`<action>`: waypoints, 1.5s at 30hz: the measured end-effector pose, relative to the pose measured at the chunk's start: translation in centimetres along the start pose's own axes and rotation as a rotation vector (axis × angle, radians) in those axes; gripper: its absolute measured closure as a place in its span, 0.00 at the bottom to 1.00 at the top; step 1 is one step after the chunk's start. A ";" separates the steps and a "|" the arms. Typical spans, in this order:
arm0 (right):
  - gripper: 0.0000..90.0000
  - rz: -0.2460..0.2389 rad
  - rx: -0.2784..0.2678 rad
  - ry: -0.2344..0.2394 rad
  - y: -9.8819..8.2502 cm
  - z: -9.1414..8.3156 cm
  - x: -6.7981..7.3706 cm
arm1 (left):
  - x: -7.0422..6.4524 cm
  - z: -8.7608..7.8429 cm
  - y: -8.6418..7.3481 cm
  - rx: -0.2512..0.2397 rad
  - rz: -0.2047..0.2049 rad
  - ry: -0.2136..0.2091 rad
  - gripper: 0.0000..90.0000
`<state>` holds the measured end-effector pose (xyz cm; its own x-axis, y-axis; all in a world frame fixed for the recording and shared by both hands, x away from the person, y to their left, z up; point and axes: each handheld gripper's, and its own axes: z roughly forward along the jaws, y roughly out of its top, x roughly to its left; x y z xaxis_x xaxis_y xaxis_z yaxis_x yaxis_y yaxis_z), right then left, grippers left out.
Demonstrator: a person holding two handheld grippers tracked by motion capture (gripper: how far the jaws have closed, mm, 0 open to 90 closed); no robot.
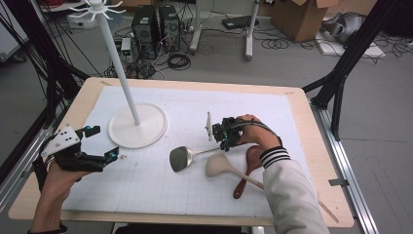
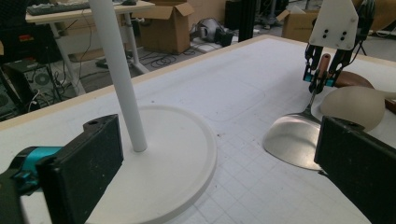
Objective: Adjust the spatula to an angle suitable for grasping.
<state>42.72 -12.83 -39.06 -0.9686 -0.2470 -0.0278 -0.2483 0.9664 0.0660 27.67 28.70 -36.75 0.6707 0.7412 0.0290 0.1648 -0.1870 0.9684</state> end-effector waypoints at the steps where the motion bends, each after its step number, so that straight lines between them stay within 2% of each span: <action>1: 0.94 0.005 -0.004 -0.004 0.0 -0.1 0.0 | 0.0 0.0 0.0 0.000 0.000 0.000 0.02; 2: 0.94 0.019 -0.003 -0.005 0.0 -0.3 0.1 | 0.0 0.0 0.0 -0.001 0.000 0.000 0.02; 8: 0.94 0.020 -0.038 -0.030 0.1 -1.2 0.3 | 0.0 0.0 0.0 0.000 0.002 0.000 0.02; 9: 0.94 0.006 -0.046 -0.036 0.2 -1.3 0.3 | 0.0 -0.1 0.0 -0.001 0.001 0.000 0.02; 10: 0.94 0.018 -0.048 -0.030 0.2 -1.5 0.3 | 0.0 -0.1 0.1 -0.002 0.002 0.000 0.02; 11: 0.94 -0.002 -0.052 -0.042 0.3 -1.6 0.2 | 0.0 -0.1 0.1 0.000 0.004 0.000 0.02; 16: 0.94 0.006 -0.053 -0.046 1.1 -2.6 0.4 | -0.1 -0.2 0.1 -0.006 0.003 0.002 0.02; 17: 0.94 -0.015 -0.068 -0.049 1.3 -2.7 0.1 | 0.0 -0.2 0.2 -0.005 0.005 0.001 0.02; 18: 0.94 0.002 -0.056 -0.041 1.5 -3.0 0.2 | 0.0 -0.2 0.2 -0.004 0.006 0.001 0.02; 19: 0.94 -0.026 -0.059 -0.060 1.8 -3.2 0.1 | -0.1 -0.3 0.2 -0.008 0.003 0.001 0.02; 20: 0.94 -0.015 -0.065 -0.054 2.0 -3.4 0.1 | 0.0 -0.3 0.2 -0.010 0.006 0.002 0.02; 22: 0.94 -0.023 -0.076 -0.058 2.6 -3.8 0.0 | 0.0 -0.4 0.3 -0.014 0.002 0.003 0.02; 27: 0.94 -0.054 -0.071 -0.066 4.1 -4.7 -0.1 | 0.0 -0.6 0.4 -0.020 0.004 0.004 0.02; 32: 0.94 -0.081 -0.094 -0.068 5.7 -5.7 -0.2 | 0.1 -0.8 0.5 -0.029 0.003 0.006 0.02; 34: 0.94 -0.102 -0.104 -0.069 6.4 -5.9 -0.3 | 0.1 -1.0 0.5 -0.031 0.004 0.007 0.02; 38: 0.94 -0.138 -0.089 -0.084 8.1 -6.4 -0.3 | 0.2 -1.1 0.6 -0.034 0.006 0.007 0.02; 39: 0.94 -0.131 -0.092 -0.079 8.5 -6.6 -0.4 | 0.2 -1.1 0.6 -0.035 0.007 0.007 0.02; 42: 0.94 -0.157 -0.118 -0.078 9.5 -6.8 -0.5 | 0.2 -1.3 0.7 -0.037 0.005 0.009 0.02; 45: 0.94 -0.161 -0.117 -0.076 10.4 -6.8 -0.4 | 0.3 -1.4 0.7 -0.040 0.005 0.010 0.02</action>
<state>40.44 -3.19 -31.58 -0.9141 -0.3867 -0.1222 -0.4032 0.8993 0.1695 26.98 29.64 -35.74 0.6644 0.7465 0.0362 0.1325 -0.1652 0.9773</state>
